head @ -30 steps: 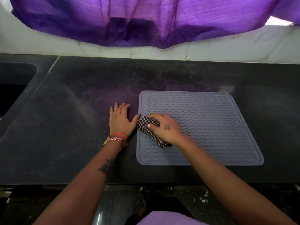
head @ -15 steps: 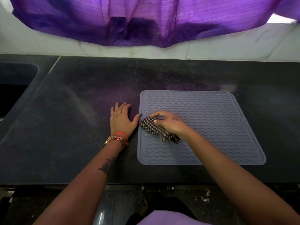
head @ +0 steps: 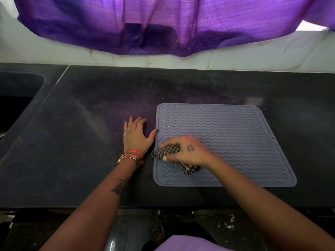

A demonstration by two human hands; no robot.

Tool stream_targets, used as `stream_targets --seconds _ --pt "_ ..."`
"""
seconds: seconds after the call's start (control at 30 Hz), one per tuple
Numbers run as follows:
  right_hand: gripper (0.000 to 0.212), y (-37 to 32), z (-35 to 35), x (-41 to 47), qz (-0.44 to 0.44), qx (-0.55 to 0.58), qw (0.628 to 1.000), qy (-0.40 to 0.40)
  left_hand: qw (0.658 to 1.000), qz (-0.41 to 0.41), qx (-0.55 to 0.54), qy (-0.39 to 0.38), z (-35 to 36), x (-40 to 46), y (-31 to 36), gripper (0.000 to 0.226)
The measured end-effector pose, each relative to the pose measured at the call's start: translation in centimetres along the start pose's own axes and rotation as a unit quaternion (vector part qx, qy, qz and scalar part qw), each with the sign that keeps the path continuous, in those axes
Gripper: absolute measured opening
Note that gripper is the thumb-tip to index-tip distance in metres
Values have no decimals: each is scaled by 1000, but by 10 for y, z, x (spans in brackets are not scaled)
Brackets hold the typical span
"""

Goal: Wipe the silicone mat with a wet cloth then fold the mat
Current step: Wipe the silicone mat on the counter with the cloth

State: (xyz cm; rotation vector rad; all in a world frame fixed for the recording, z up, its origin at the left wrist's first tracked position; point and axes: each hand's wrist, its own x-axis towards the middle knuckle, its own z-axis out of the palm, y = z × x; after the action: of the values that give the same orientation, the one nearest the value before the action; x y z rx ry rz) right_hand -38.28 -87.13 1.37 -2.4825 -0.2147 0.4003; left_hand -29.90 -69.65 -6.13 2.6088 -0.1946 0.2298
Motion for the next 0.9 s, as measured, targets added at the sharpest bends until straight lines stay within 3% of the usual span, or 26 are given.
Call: stream_targets --seconds 0.1,0.17,0.27,0.57,0.73,0.9 --pt "42 7 -2 15 0 -61 994 90 1000 3 6 5 0 0 0 59" --pt "45 6 4 21 5 -126 990 70 1000 2 10 3 0 0 0 58" --pt "46 3 12 23 12 -122 992 38 1000 2 9 1 0 0 0 58" --pt "39 -2 13 -12 -100 -199 973 -59 1000 0 11 -10 1 1 -2 61" --pt "38 5 -7 8 -60 -201 977 46 1000 -1 11 -2 2 1 -2 59" --pt "41 -1 10 18 -33 -251 967 23 1000 2 13 3 2 1 -1 59"
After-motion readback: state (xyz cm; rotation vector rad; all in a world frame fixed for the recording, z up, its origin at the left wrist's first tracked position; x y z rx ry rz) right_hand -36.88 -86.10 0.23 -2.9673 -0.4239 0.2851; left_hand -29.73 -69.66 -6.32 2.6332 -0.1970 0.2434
